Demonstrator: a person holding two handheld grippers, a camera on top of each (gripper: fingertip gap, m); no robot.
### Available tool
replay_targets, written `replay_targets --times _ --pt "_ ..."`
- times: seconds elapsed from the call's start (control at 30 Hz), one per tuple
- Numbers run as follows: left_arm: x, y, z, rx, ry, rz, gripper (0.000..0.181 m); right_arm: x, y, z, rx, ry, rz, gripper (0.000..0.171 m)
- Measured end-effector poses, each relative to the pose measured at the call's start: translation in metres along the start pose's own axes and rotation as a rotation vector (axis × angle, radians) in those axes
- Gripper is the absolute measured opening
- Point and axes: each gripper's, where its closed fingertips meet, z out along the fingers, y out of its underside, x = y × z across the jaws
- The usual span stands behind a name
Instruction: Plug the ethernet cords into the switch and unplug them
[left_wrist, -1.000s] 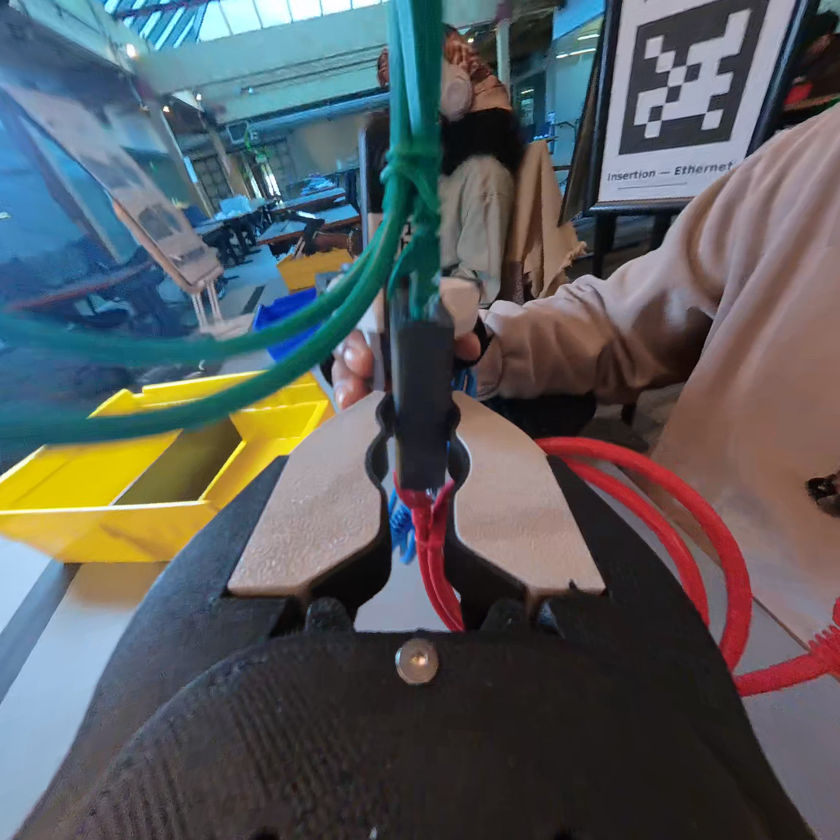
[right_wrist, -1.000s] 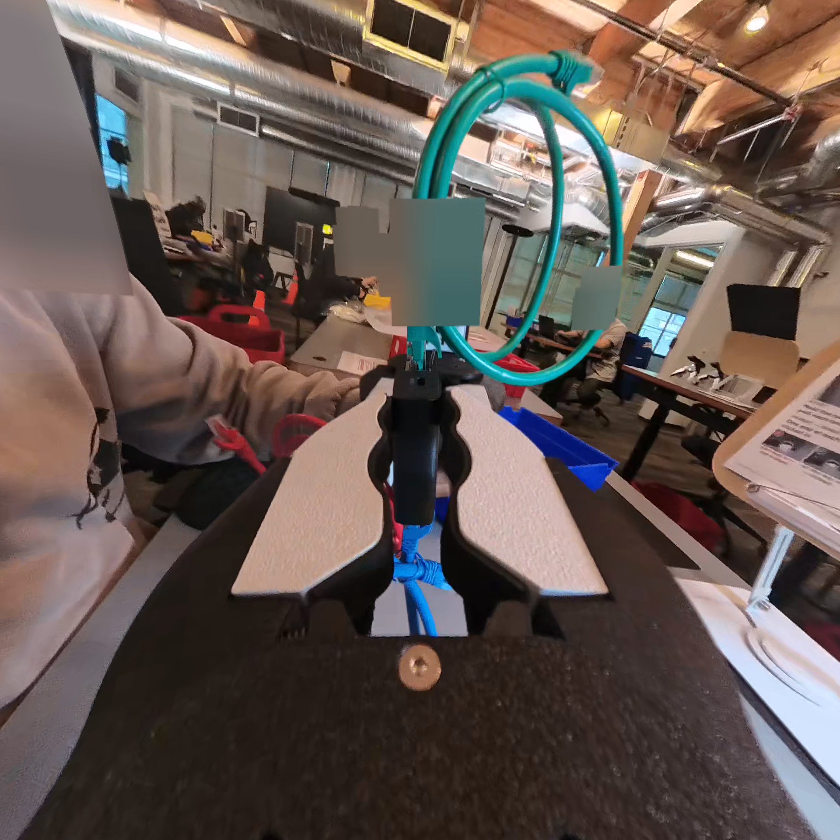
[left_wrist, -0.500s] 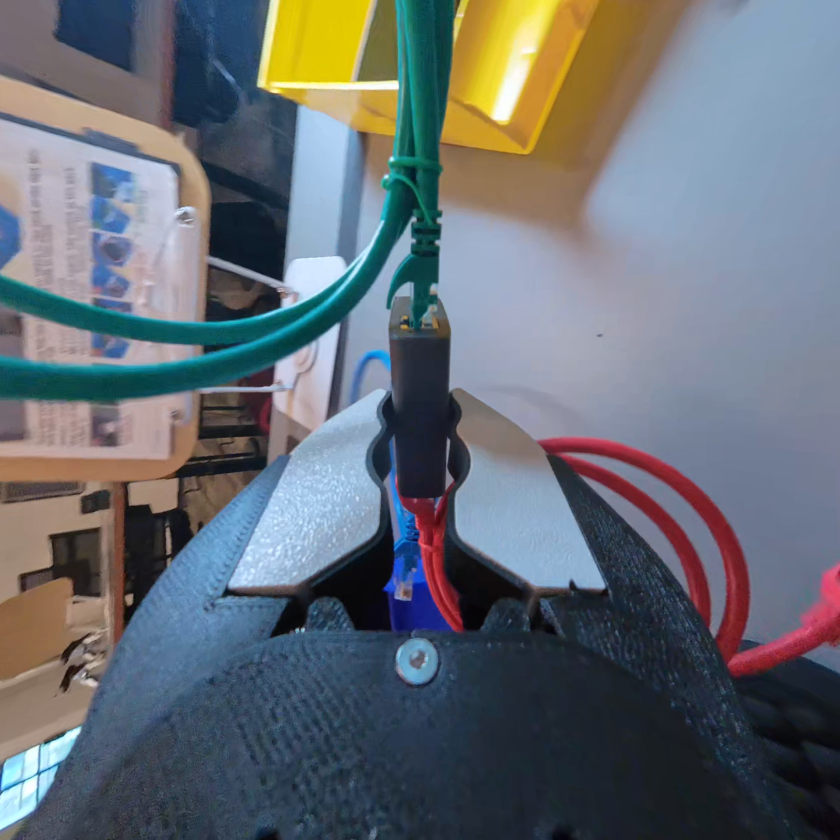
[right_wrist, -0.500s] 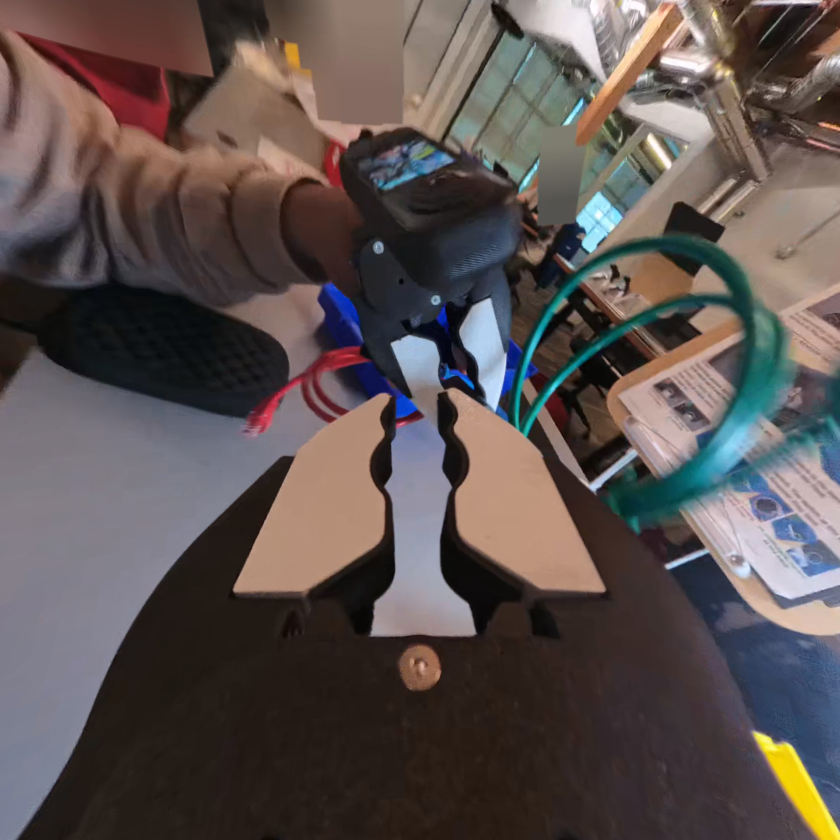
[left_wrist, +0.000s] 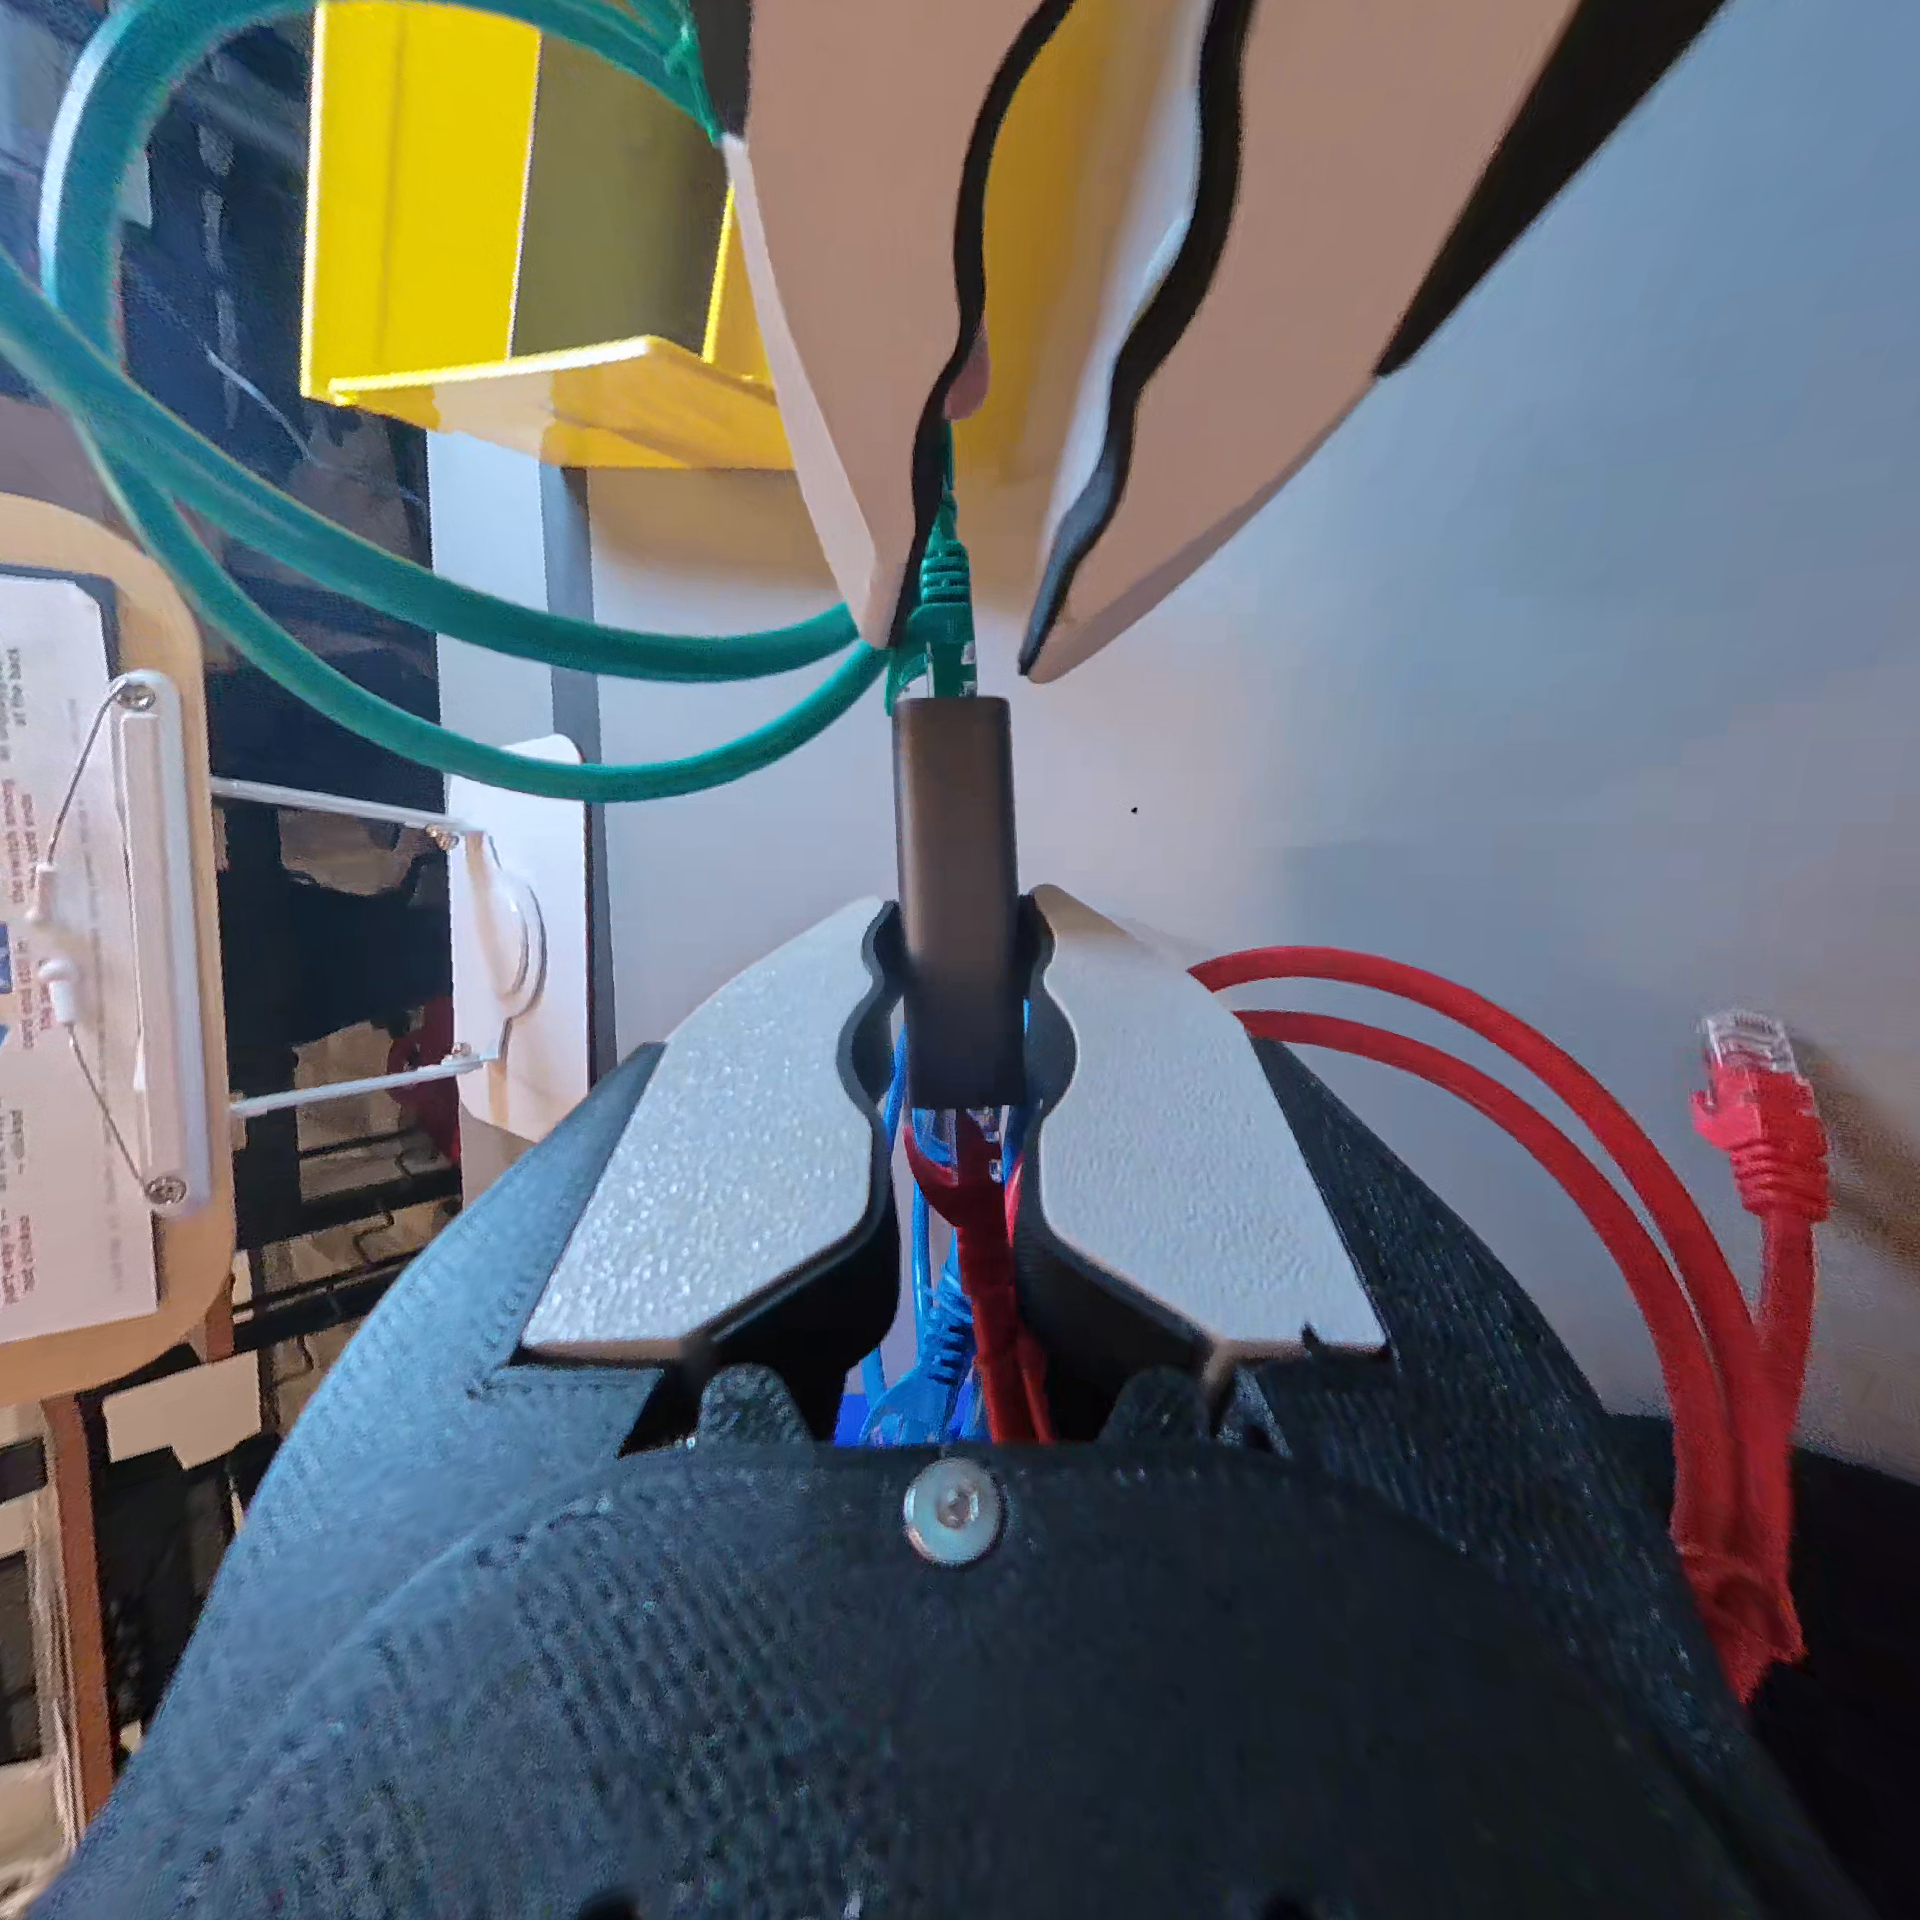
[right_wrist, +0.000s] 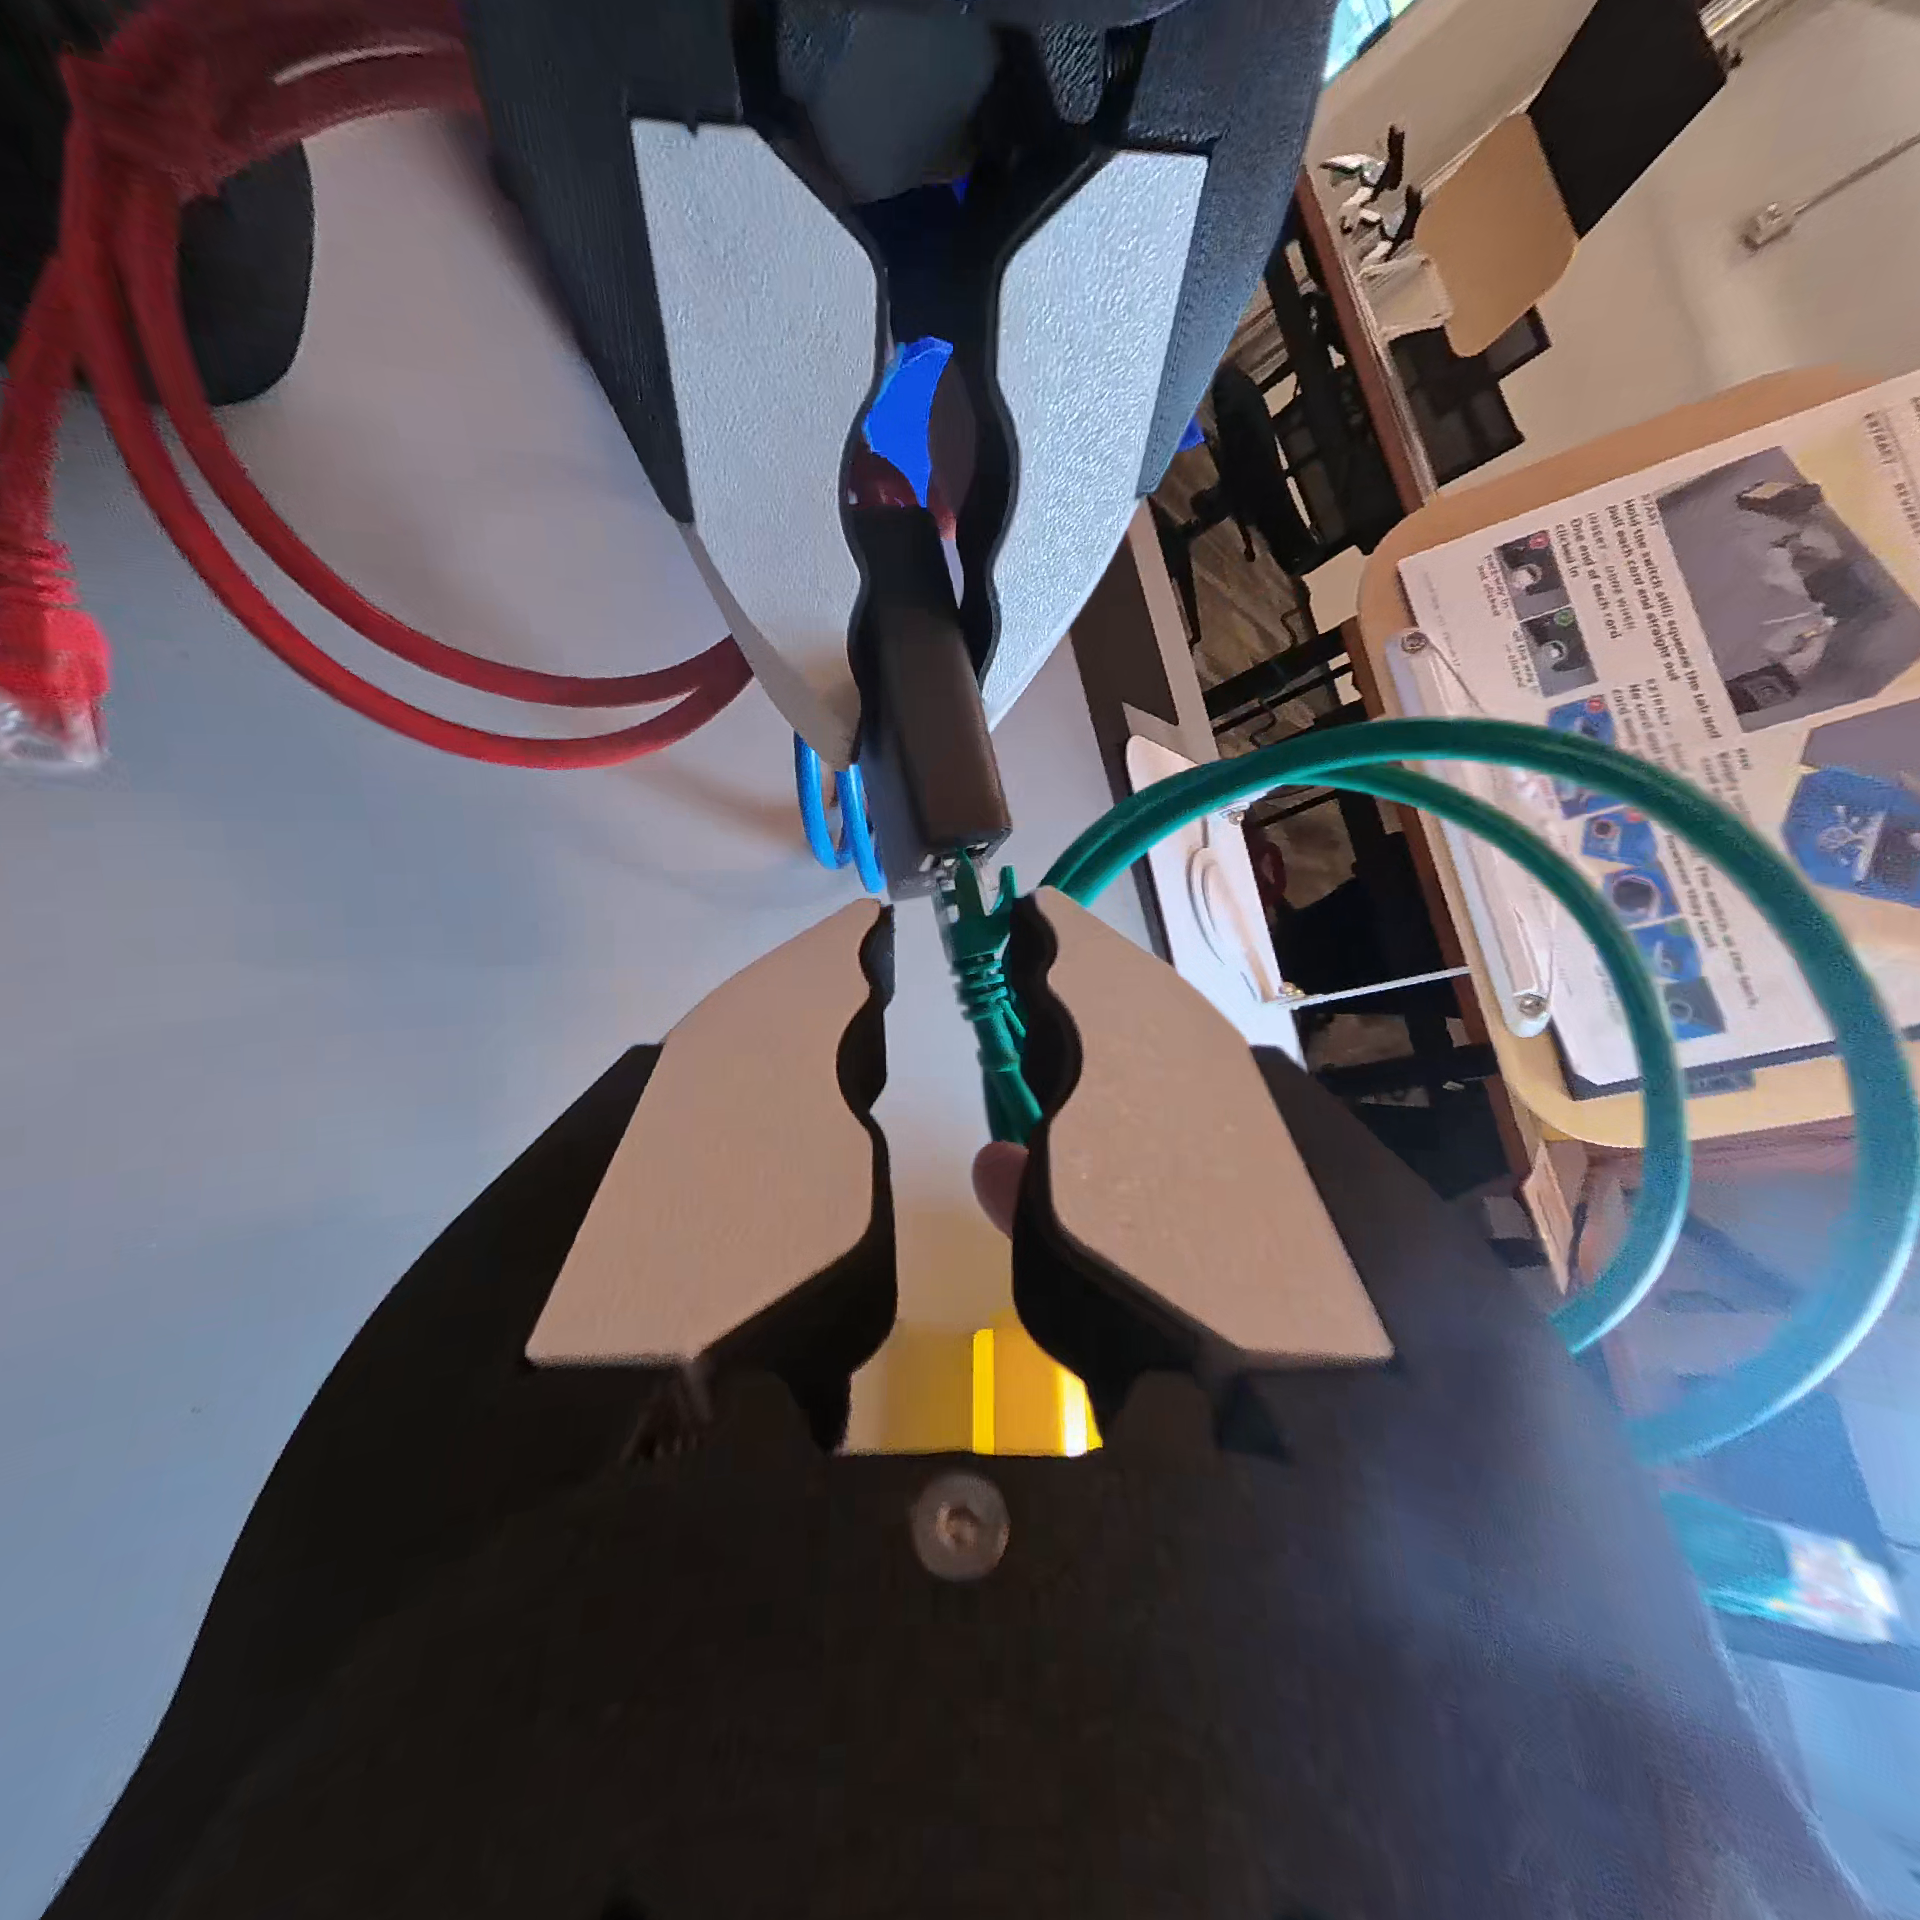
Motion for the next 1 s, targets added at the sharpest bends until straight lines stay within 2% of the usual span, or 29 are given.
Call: replay_targets --times 0.1,0.3,0.43,0.73,1.0 --pt "0.007 0.0 -0.001 0.021 0.007 0.034 0.021 -0.006 0.002 0.0 -0.007 -0.028 0.001 0.016" --pt "0.021 0.005 0.001 0.036 0.023 0.076 0.021 -0.023 0.006 0.007 -0.041 -0.11 0.008 0.015" --pt "0.027 0.004 0.0 0.101 0.027 0.1 0.021 -0.034 0.003 0.011 -0.024 -0.16 0.001 0.016" --pt "0.025 0.006 -0.005 0.13 0.05 0.05 0.021 -0.029 -0.005 0.012 0.04 -0.108 0.018 0.015" --pt "0.024 0.001 -0.01 0.132 0.026 0.084 0.021 -0.027 -0.008 0.004 0.044 -0.084 -0.017 0.014"
